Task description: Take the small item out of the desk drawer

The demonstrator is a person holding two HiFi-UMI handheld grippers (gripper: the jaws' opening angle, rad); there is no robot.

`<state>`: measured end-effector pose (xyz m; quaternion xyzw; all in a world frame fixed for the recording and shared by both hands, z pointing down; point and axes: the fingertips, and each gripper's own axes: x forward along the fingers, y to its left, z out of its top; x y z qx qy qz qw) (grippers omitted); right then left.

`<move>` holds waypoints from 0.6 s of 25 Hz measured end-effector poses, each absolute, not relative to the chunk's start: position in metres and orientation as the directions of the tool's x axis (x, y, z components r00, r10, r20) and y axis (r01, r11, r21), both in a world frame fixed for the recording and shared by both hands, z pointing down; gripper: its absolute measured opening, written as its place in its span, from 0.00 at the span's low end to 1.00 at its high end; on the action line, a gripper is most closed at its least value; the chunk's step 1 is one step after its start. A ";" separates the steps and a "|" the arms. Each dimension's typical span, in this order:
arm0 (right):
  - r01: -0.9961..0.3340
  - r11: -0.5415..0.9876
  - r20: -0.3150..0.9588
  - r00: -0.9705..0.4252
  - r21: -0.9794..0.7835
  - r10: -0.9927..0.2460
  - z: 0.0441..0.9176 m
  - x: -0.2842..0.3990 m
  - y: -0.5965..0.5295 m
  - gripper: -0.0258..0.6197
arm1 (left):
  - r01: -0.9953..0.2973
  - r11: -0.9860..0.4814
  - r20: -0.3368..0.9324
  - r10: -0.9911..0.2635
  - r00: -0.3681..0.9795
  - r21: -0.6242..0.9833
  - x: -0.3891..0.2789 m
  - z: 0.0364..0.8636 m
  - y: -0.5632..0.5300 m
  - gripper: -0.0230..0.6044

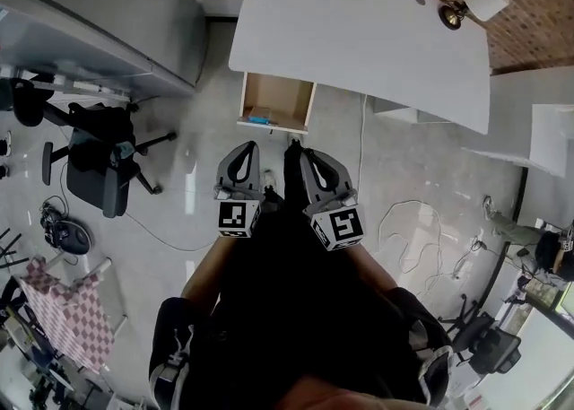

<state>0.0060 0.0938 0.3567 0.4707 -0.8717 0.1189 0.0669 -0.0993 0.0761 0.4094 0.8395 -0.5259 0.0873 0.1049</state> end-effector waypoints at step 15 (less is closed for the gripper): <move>-0.804 0.550 0.353 -0.594 -0.226 -0.723 0.427 0.022 -0.024 0.08 | -0.935 -0.344 0.575 -0.750 0.327 0.084 -0.101 0.616 -0.033 0.16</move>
